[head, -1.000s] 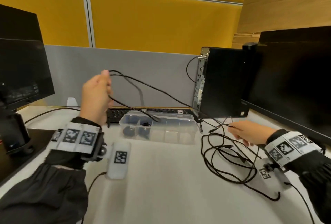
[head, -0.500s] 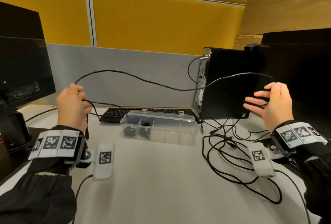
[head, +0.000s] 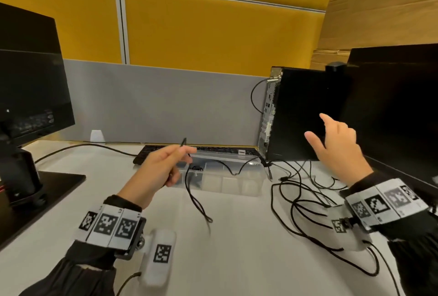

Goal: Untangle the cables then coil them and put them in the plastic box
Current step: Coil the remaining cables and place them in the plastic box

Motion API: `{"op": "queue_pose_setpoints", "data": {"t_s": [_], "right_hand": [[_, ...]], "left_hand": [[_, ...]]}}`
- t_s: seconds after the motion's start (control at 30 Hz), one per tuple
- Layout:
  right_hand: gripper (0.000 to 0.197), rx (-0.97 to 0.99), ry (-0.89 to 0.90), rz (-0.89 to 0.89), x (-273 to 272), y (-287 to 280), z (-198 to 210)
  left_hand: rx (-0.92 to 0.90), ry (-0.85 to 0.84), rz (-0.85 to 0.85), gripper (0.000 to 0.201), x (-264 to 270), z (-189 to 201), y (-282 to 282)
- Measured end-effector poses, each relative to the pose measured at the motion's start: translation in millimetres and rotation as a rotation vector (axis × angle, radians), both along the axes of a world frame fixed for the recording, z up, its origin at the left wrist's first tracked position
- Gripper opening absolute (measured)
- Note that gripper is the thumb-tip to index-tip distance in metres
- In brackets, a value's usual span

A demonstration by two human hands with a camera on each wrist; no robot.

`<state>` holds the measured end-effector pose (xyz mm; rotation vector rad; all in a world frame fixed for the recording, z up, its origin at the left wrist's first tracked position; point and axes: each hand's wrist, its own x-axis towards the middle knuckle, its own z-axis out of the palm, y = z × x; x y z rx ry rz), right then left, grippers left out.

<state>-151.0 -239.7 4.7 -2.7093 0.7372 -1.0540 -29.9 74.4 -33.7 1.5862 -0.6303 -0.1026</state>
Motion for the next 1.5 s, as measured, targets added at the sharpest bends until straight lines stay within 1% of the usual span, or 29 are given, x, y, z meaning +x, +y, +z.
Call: {"op": "queue_pose_setpoints", "data": {"t_s": [0.03, 0.07, 0.1, 0.17, 0.23, 0.27, 0.33, 0.37, 0.43, 0.5, 0.53, 0.57, 0.6, 0.67, 0.73, 0.77, 0.8, 0.87, 0.93, 0.97, 1.03, 1.07, 1.13, 1.17, 1.23, 1.27, 1.33, 1.4, 1.5], "right_hand": [[0.064, 0.014, -0.067, 0.116, 0, 17, 0], [0.066, 0.051, -0.091, 0.253, 1, 34, 0], [0.069, 0.099, -0.064, 0.390, 2, 54, -1], [0.075, 0.206, 0.113, 0.627, 8, 92, -8], [0.075, 0.268, 0.299, 0.772, 16, 122, -22], [0.067, 0.267, 0.321, 0.814, 22, 131, -30], [0.033, 0.259, 0.218, 0.847, 32, 139, -39], [0.024, 0.307, 0.152, 0.858, 35, 139, -41], [0.030, 0.508, 0.079, 0.918, 36, 134, -41], [0.035, 0.742, 0.025, 0.975, 33, 127, -41], [0.036, 0.791, 0.009, 0.963, 33, 124, -41], [0.036, 0.764, 0.014, 0.921, 35, 121, -42], [0.034, 0.646, 0.058, 0.859, 38, 118, -44], [0.030, 0.308, 0.265, 0.785, 40, 118, -47], [0.028, 0.051, 0.508, 0.829, 36, 126, -51], [0.028, -0.044, 0.586, 0.859, 32, 132, -52], [0.028, -0.134, 0.631, 0.879, 27, 140, -52], [0.029, -0.308, 0.648, 0.895, 18, 155, -50], [0.032, -0.421, 0.601, 0.937, 12, 166, -47], [0.034, -0.429, 0.550, 0.977, 9, 169, -43], [0.033, -0.364, 0.369, 1.071, 5, 174, -29], [0.029, -0.336, 0.228, 1.082, 4, 173, -22], [0.024, -0.268, -0.079, 1.015, 10, 165, -8], [0.025, -0.214, -0.183, 0.964, 16, 159, -1], [0.028, -0.104, -0.278, 0.871, 27, 148, 6], [0.028, -0.068, -0.260, 0.842, 33, 143, 5], [0.024, -0.001, -0.088, 0.850, 44, 137, -3], [0.024, 0.098, 0.170, 0.936, 48, 137, -14], [0.026, 0.254, 0.589, 1.020, 44, 136, -25]], "left_hand": [[0.036, -0.033, -0.015, 0.028, -2, -3, -3], [0.061, -0.061, -0.047, 0.029, -4, -6, -5], [0.073, -0.078, -0.096, 0.029, -6, -8, -8], [0.094, -0.094, -0.225, 0.029, -9, -10, -11], [0.102, -0.095, -0.361, 0.029, -14, -12, -11], [0.093, -0.095, -0.411, 0.030, -16, -14, -11], [0.052, -0.079, -0.433, 0.031, -19, -15, -10], [0.007, -0.047, -0.413, 0.030, -18, -15, -8], [-0.174, 0.085, -0.382, 0.029, -12, -11, -2], [-0.418, 0.219, -0.413, 0.025, -6, -7, 6], [-0.521, 0.269, -0.431, 0.022, -4, -4, 9], [-0.604, 0.312, -0.438, 0.023, -3, -2, 11], [-0.669, 0.347, -0.432, 0.027, -4, 0, 11], [-0.750, 0.366, -0.384, 0.033, -6, 3, 10], [-0.766, 0.317, -0.305, 0.034, -5, 4, 8], [-0.769, 0.295, -0.279, 0.033, -4, 3, 6], [-0.765, 0.278, -0.261, 0.034, -3, 1, 5], [-0.720, 0.255, -0.232, 0.035, -5, -2, 2], [-0.601, 0.214, -0.201, 0.038, -7, -4, 2], [-0.496, 0.169, -0.178, 0.039, -6, -5, 2], [-0.272, 0.089, -0.173, 0.038, -5, -8, 1], [-0.192, 0.092, -0.198, 0.035, -7, -9, 1], [-0.096, 0.116, -0.300, 0.030, -14, -6, 0], [-0.074, 0.102, -0.357, 0.031, -18, -4, 0], [-0.071, 0.053, -0.446, 0.037, -26, 0, 1], [-0.084, 0.037, -0.468, 0.039, -29, 2, 2], [-0.152, 0.029, -0.464, 0.043, -31, 1, 0], [-0.278, 0.022, -0.407, 0.040, -30, 2, -2], [-0.516, 0.091, -0.220, 0.039, -18, 5, 1]]}}
